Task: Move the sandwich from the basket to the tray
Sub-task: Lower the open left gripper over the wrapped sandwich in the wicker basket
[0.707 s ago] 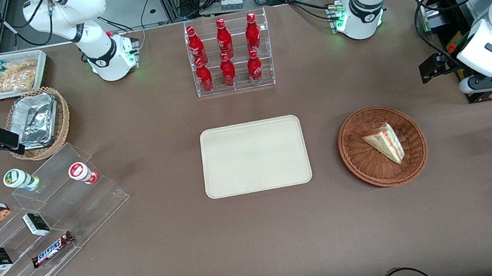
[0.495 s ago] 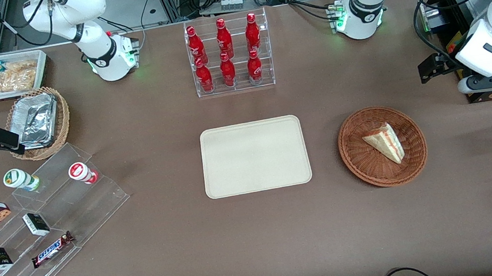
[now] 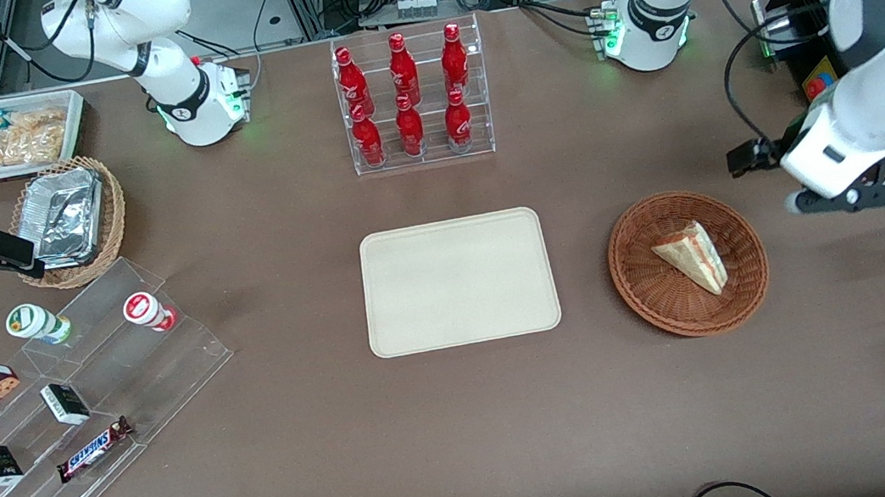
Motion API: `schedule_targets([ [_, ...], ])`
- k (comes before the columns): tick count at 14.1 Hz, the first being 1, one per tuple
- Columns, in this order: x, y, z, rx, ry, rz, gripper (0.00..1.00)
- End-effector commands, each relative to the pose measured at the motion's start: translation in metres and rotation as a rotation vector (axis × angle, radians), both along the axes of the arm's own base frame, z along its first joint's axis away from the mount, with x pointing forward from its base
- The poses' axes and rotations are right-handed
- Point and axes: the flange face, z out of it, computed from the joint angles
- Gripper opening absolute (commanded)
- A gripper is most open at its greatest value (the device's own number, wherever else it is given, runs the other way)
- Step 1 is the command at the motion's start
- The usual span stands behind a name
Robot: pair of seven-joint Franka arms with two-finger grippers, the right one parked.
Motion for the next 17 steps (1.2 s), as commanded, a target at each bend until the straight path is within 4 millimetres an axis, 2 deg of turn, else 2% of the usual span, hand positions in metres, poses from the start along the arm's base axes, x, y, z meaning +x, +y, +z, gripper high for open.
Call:
schedule_targets([
  [1, -0.005, 0.0, -0.047, -0.01, -0.042, 0.0, 1.0],
  [4, -0.014, -0.004, -0.094, 0.021, -0.072, 0.169, 1.0],
  [6, -0.023, -0.006, -0.123, 0.017, -0.122, 0.2, 1.0],
  [8, -0.033, -0.007, -0.146, 0.02, -0.159, 0.292, 1.0],
  [12, -0.049, -0.003, -0.185, 0.023, -0.24, 0.591, 1.0],
  [14, -0.047, -0.005, -0.196, 0.04, -0.227, 0.744, 1.0],
  [17, -0.042, -0.007, -0.217, 0.034, -0.243, 0.879, 1.0],
])
